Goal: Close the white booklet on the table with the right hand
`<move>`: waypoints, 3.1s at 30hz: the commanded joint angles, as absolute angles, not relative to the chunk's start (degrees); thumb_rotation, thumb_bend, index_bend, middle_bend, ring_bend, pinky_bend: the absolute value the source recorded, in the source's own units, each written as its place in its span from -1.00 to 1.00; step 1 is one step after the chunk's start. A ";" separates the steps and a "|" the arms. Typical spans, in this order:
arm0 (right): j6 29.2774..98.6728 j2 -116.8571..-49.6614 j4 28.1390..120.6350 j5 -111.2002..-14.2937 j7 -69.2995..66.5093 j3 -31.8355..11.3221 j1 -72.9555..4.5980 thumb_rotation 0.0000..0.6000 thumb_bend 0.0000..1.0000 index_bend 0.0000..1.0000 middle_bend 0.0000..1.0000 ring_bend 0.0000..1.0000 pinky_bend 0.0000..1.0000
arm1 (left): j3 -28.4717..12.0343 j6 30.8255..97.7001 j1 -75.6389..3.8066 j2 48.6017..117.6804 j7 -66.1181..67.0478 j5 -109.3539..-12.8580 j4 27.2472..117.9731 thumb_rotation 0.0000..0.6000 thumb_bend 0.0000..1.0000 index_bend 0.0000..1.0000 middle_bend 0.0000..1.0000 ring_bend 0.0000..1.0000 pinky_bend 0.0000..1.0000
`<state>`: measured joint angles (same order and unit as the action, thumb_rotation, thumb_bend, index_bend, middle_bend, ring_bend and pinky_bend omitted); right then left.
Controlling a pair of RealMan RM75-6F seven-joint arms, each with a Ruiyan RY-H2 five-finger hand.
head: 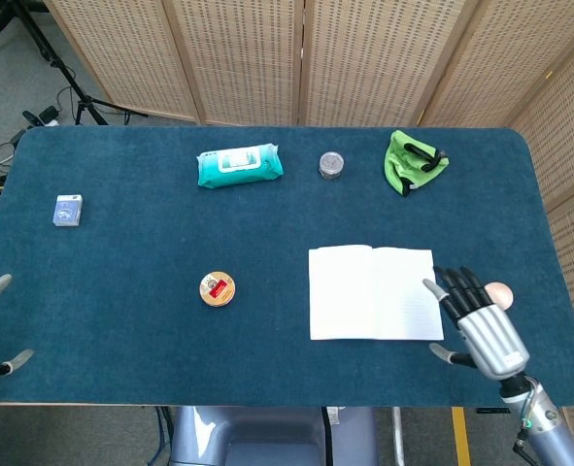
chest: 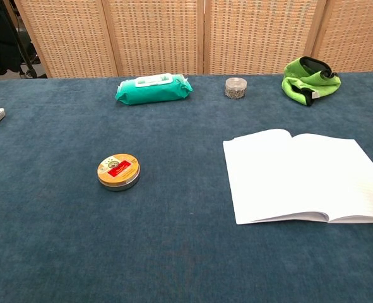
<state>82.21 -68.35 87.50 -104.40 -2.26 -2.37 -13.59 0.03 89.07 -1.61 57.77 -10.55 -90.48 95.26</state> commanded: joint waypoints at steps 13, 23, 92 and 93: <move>62.06 -79.08 90.47 -98.77 21.45 -3.44 -22.21 1.00 -0.58 -1.00 -1.00 -1.00 -1.00 | 0.07 88.72 -1.64 57.28 -12.31 -90.20 94.79 1.00 -1.00 -1.00 -1.00 -1.00 -1.00; 58.34 -85.29 89.49 -94.24 31.88 -3.94 -24.05 1.00 -0.39 -1.00 -1.00 -1.00 -1.00 | -0.18 88.24 -1.80 56.94 -13.02 -89.46 94.92 1.00 -1.00 -1.00 -1.00 -1.00 -1.00; 63.41 -96.53 78.72 -87.14 43.71 -3.29 -27.15 1.00 0.58 -1.00 -1.00 -1.00 -1.00 | 0.00 90.62 -0.56 55.74 -19.54 -90.51 92.95 1.00 -1.00 -1.00 -1.00 -1.00 -1.00; 63.53 -96.45 78.92 -87.11 43.58 -3.31 -27.15 1.00 0.61 -1.00 -1.00 -1.00 -1.00 | -0.01 90.63 -0.55 55.74 -19.57 -90.50 92.95 1.00 -1.00 -1.00 -1.00 -1.00 -1.00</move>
<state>63.41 -96.52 78.78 -87.16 43.69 -3.27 -27.16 -0.01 90.63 -0.55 55.74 -19.56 -90.51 92.95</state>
